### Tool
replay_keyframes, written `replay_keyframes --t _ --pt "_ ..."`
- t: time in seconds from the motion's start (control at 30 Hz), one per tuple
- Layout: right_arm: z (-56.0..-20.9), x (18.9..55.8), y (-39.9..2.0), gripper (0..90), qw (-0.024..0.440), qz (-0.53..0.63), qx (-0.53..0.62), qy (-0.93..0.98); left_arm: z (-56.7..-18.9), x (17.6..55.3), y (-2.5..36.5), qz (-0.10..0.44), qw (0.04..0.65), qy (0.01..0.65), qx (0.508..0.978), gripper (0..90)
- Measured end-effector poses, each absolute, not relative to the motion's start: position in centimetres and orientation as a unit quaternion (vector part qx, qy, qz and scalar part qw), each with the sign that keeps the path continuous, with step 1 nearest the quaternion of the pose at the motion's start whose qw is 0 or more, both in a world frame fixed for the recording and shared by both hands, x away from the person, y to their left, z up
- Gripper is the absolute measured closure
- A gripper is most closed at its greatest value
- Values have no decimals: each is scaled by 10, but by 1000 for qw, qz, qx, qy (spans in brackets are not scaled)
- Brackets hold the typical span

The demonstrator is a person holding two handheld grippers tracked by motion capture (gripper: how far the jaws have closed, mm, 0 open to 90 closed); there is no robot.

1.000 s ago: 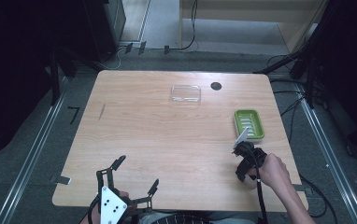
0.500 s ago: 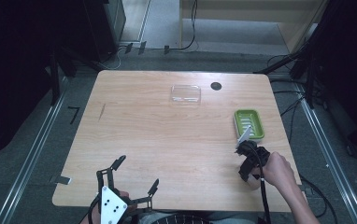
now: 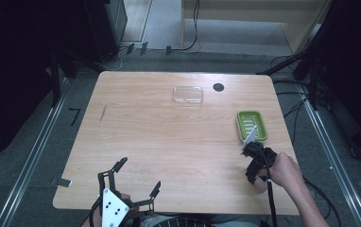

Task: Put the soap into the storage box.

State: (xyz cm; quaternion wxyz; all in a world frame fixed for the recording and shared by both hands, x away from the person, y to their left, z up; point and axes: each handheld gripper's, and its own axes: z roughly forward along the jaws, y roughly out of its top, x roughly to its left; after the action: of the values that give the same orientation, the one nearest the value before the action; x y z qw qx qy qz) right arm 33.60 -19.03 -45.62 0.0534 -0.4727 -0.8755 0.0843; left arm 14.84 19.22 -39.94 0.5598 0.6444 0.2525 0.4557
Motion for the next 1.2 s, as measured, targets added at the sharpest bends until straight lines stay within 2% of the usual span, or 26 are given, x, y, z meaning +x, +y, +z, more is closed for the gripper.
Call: replay_keyframes --t 0.5,1.2 --pt "-450 348 -190 337 55 86 -477 -873 -399 149 193 456 560 253 644 0" --pt "-467 344 -194 317 58 57 -501 -861 -399 148 193 456 560 253 644 0"
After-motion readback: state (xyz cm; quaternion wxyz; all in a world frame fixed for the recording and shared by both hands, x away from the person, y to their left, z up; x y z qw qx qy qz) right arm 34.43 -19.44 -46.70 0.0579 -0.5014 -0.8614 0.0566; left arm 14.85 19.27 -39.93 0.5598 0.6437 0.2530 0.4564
